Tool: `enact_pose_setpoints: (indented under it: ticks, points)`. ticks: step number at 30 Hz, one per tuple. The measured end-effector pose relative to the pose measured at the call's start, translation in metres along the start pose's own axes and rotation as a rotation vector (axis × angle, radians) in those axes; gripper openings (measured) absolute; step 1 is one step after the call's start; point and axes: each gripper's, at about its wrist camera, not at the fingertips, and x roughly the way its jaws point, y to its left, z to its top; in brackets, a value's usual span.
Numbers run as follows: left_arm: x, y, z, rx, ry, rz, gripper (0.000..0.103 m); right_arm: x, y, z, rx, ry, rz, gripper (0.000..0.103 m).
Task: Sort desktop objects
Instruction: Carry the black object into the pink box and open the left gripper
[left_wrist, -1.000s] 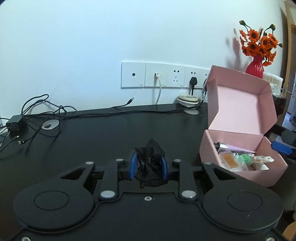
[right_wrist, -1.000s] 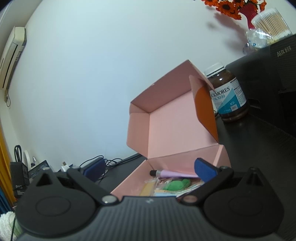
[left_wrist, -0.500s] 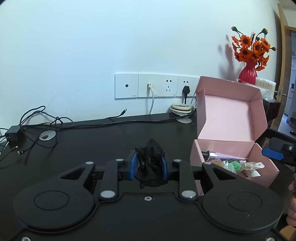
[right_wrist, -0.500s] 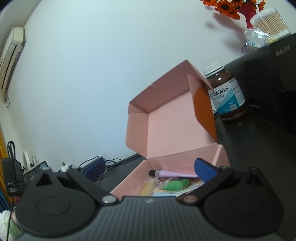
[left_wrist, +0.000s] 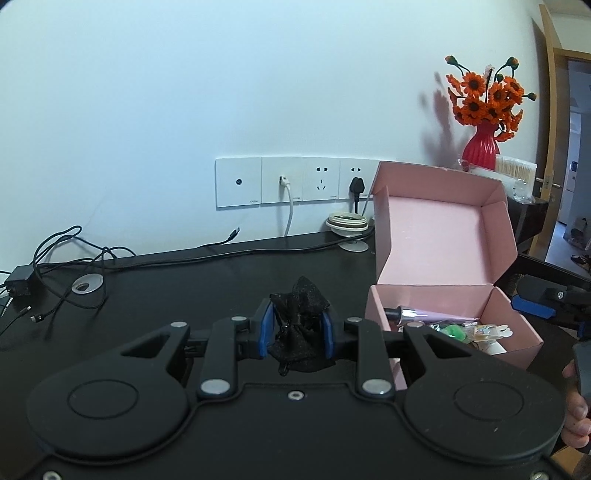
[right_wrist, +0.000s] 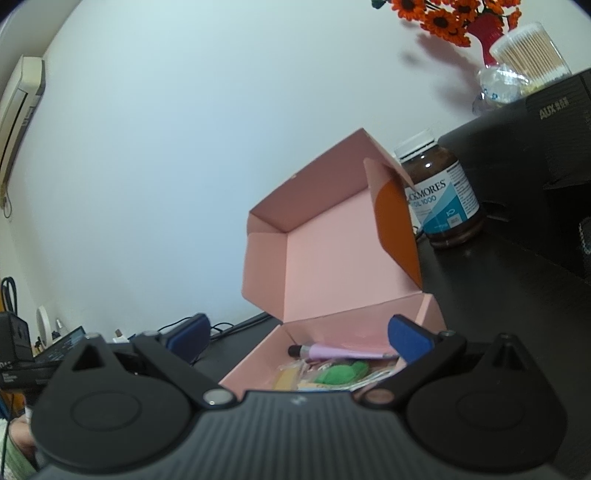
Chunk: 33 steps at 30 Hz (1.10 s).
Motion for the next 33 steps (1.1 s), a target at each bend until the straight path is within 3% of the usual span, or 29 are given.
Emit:
enact_pose_setpoints:
  ticks: [11,20,33]
  points:
    - [0.012,-0.048,0.007,0.062,0.001,-0.115,0.027,-0.010,-0.004,0.001,0.016,-0.065,-0.024,0.102]
    - [0.049,-0.108,0.011,0.132,0.026,-0.214,0.027,-0.015,-0.014,0.004,0.087,-0.102,-0.066,0.102]
    - [0.097,-0.121,-0.013,0.137,0.158,-0.152,0.029,-0.014,-0.017,0.003,0.099,-0.095,-0.059,0.102]
